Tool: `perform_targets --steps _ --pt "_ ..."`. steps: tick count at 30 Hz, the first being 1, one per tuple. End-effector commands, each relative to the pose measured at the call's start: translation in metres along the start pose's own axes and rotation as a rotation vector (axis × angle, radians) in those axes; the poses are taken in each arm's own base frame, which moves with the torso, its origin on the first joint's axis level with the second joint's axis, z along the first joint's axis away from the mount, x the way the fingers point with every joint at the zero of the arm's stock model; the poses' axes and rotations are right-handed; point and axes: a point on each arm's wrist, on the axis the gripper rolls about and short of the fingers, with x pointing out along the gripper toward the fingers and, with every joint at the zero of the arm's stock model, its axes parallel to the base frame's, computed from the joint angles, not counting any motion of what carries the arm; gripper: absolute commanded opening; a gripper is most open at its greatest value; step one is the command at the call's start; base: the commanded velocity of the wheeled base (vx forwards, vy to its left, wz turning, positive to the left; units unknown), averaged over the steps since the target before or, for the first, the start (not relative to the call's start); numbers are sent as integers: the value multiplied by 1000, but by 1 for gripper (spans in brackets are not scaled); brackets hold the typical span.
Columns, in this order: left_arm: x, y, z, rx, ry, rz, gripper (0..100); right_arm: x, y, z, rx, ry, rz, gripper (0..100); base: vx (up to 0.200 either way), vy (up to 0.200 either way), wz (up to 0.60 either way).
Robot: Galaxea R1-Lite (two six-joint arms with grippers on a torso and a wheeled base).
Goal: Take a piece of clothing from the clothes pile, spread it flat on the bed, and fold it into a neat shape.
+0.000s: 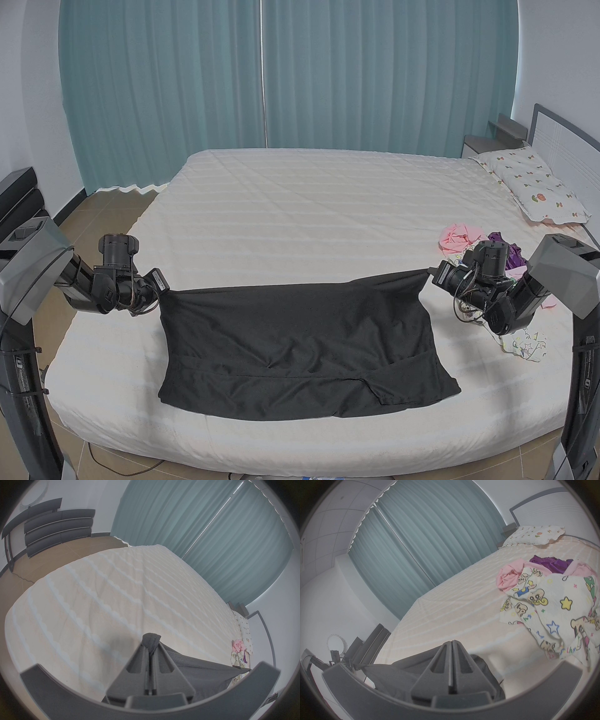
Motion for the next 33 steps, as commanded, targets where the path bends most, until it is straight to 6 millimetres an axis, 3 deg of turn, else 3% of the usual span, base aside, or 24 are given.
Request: perform_targets --steps 1,15,24,33 --pt "-5 3 -4 22 15 9 0 -12 1 -3 0 31 2 0 0 0 0" --pt "-5 28 -42 167 152 81 0 -35 -28 -40 -77 201 -63 0 0 0 0" --pt "1 43 -67 221 244 124 0 -42 -42 -79 -125 350 -80 0 0 0 0" --pt "7 49 -77 234 282 136 0 -44 -45 -88 -131 382 -86 0 0 0 0"
